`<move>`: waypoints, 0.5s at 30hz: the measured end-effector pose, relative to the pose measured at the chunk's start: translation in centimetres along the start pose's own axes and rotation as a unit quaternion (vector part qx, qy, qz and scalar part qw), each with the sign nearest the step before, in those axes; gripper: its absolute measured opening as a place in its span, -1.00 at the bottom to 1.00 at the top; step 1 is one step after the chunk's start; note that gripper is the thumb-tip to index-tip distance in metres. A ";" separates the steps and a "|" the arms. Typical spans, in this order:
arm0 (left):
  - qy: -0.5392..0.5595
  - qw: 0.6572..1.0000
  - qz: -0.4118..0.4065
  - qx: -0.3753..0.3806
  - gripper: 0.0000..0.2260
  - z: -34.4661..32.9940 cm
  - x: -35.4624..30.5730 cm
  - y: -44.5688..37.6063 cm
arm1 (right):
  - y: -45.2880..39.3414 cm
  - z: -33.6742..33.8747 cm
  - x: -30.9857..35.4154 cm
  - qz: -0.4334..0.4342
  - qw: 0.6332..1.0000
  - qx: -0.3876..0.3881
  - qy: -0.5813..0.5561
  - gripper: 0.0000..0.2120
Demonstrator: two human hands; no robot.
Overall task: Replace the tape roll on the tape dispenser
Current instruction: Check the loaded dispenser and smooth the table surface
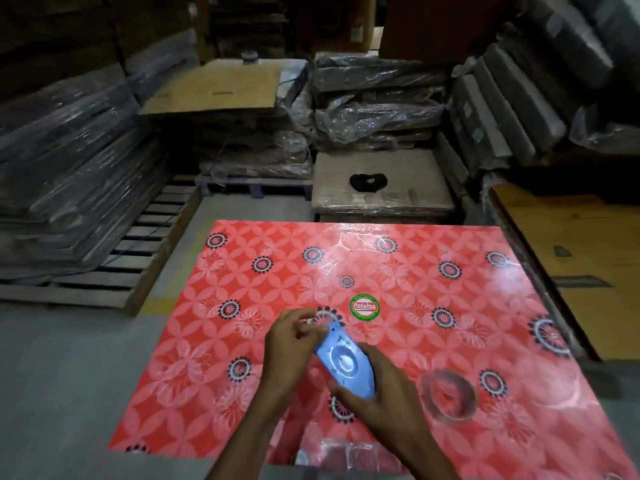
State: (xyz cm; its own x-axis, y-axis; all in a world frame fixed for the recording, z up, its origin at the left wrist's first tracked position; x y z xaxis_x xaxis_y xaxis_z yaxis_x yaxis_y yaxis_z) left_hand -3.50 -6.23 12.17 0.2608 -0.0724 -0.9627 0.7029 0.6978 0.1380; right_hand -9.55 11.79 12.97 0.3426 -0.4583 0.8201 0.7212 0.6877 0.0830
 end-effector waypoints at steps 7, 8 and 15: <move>-0.001 1.000 0.025 -0.018 -0.90 -0.1 0.4 0.8 | 0.4 -0.2 -1.0 0.004 0.999 0.041 0.036 -0.41; -0.036 0.999 0.008 -0.023 -0.89 -0.3 0.2 0.9 | 0.3 -0.5 -1.3 -0.005 0.998 0.053 0.034 -0.43; -0.264 0.953 -0.146 -0.037 -0.94 -2.0 -1.4 3.1 | 1.2 -2.4 -2.4 -0.040 0.993 0.099 0.049 -0.41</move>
State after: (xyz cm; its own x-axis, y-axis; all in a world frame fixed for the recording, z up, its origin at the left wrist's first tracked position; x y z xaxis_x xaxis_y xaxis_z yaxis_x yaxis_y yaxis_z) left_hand -3.02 -2.50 13.44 0.3718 -0.6063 -0.7030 0.7530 0.6398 -0.1536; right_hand -8.08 12.34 9.67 0.3523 -0.5616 0.7487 0.6194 0.7396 0.2633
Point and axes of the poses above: each hand's wrist, its own y-axis away from the middle knuckle, its own z-axis out of the back of the hand, x = y × z, the point moved 9 cm from there along -y, towards the middle knuckle, and after that the axes turned 4 degrees about x, right-handed, at the moved point
